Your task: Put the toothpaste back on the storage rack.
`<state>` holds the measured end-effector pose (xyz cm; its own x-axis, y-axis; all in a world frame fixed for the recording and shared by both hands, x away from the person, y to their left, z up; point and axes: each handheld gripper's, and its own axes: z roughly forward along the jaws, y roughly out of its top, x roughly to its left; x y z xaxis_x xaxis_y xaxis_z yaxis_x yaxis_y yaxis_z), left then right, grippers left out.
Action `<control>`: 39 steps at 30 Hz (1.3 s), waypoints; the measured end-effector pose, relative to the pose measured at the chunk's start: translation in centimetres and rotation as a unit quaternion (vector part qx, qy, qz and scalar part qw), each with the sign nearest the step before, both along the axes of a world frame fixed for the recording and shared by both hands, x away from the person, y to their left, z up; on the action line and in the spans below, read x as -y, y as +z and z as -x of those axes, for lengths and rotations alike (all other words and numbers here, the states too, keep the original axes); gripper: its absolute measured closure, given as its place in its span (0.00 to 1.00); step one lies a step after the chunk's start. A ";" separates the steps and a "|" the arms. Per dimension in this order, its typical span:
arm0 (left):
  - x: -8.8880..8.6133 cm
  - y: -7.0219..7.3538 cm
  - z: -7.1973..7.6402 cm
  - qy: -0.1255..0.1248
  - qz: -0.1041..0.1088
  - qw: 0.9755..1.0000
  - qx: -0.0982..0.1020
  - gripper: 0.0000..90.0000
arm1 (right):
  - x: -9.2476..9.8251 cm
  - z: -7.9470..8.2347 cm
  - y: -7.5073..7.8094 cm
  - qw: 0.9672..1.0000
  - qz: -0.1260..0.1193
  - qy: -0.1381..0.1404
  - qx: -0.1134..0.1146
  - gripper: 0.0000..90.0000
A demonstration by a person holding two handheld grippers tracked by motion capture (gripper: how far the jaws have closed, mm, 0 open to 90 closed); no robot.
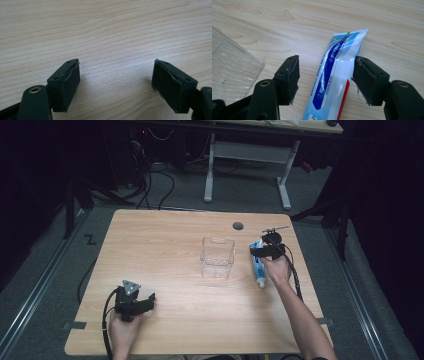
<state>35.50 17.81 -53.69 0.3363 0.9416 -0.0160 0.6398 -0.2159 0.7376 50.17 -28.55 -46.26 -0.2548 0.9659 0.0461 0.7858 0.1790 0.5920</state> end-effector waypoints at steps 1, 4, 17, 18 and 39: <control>0.0 0.0 0.0 0.000 0.000 1.000 0.000 0.26 | -0.1 -0.2 -0.1 1.000 0.002 -0.001 -0.004 0.43; 0.0 0.0 0.0 0.000 0.000 1.000 0.000 0.26 | -0.5 -0.8 -0.6 1.000 0.010 -0.003 -0.015 0.43; 0.0 0.0 0.0 -0.002 0.000 1.000 0.000 0.26 | -1.0 -2.5 -2.7 0.997 0.049 -0.026 -0.048 0.45; 0.0 0.0 0.0 -0.001 0.000 1.000 0.000 0.26 | -1.0 -2.6 -2.8 0.997 0.053 -0.028 -0.053 0.45; 0.0 0.0 0.0 -0.003 -0.001 1.000 0.001 0.26 | -1.1 -3.7 -3.4 0.990 0.097 -0.023 -0.101 0.63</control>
